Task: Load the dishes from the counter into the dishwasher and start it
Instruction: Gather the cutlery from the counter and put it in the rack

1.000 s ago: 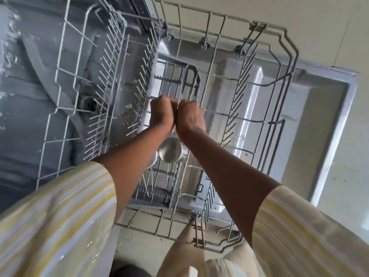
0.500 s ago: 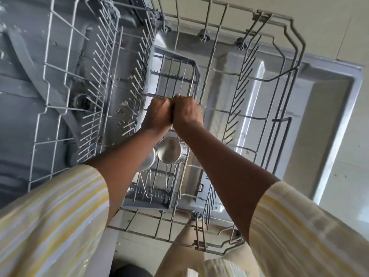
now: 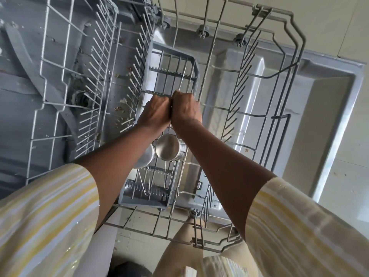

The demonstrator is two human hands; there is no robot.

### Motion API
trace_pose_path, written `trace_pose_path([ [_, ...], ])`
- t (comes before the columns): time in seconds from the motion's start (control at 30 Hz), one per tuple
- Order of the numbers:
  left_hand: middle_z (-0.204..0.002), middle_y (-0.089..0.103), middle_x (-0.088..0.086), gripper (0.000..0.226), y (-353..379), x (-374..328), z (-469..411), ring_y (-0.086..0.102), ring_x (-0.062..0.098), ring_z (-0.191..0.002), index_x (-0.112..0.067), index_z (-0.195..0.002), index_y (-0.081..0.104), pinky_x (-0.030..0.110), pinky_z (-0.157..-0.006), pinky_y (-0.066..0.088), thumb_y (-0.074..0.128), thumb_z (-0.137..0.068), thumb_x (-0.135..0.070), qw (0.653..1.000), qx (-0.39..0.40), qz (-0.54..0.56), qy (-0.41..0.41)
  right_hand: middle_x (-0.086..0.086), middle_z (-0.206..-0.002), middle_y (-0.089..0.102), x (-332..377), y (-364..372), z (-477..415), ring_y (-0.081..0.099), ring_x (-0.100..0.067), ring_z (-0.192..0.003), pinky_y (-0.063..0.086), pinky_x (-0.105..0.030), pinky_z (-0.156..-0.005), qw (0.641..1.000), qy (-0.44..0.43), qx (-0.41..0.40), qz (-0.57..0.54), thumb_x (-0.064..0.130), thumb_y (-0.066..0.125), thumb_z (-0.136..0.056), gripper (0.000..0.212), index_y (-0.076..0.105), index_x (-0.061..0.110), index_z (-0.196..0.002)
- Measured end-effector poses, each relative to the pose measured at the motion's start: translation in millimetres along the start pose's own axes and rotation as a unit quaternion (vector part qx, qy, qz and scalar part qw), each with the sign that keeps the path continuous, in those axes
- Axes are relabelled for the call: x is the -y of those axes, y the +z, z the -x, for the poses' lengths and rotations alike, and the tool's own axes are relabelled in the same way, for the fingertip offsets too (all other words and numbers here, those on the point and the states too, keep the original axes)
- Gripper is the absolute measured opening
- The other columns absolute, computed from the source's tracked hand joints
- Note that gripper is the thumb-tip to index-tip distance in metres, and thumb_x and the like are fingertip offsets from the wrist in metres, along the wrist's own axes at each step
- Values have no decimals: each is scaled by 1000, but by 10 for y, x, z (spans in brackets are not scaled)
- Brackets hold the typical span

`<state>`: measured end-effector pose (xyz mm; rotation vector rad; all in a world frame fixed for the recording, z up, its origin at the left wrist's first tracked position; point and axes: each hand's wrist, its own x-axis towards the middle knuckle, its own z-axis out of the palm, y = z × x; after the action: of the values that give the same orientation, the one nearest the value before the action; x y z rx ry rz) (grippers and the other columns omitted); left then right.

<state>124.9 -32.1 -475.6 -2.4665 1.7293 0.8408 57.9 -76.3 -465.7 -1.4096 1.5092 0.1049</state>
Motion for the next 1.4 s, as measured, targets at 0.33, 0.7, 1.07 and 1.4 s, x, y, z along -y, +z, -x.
trace_pose_path([
  [0.33, -112, 61, 26, 35, -10, -70, -25, 58, 40, -102, -11, -127, 52, 34, -75, 41, 33, -100, -21, 996, 9, 53, -77, -22, -111, 55, -146, -102, 247, 57, -33, -100, 41, -34, -76, 978, -159, -38, 129, 3, 28, -98, 35, 48, -5, -125],
  [0.7, -123, 56, 18, 53, 38, -262, 1025, 57, 33, -102, -18, -145, 31, 38, -72, 48, 39, -96, -2, 975, -84, 35, -202, -17, -108, 56, -591, -373, 1122, 59, -27, -88, 47, -26, -70, 928, -296, 5, 225, 0, 45, -91, 22, 55, -6, -110],
  [1.07, -133, 48, 28, 48, 57, -1219, 2586, 47, 40, -121, 7, -136, 39, 40, -103, 39, 47, -89, 8, 943, -153, 144, -257, -11, -88, 70, -643, -866, 2337, 68, -23, -84, 56, -32, -77, 819, -401, 8, 410, 3, 82, -61, 25, 71, 2, -84],
  [1.4, -97, 70, 23, 55, -816, -1800, 4202, 69, 35, -89, 5, -99, 70, 44, -77, 55, 86, -48, -7, 931, -183, 55, -312, -8, -111, 69, -330, -1019, 3981, 62, -18, -111, 45, -27, -99, 676, -550, 74, 485, 22, 75, -71, 38, 71, 5, -104],
])
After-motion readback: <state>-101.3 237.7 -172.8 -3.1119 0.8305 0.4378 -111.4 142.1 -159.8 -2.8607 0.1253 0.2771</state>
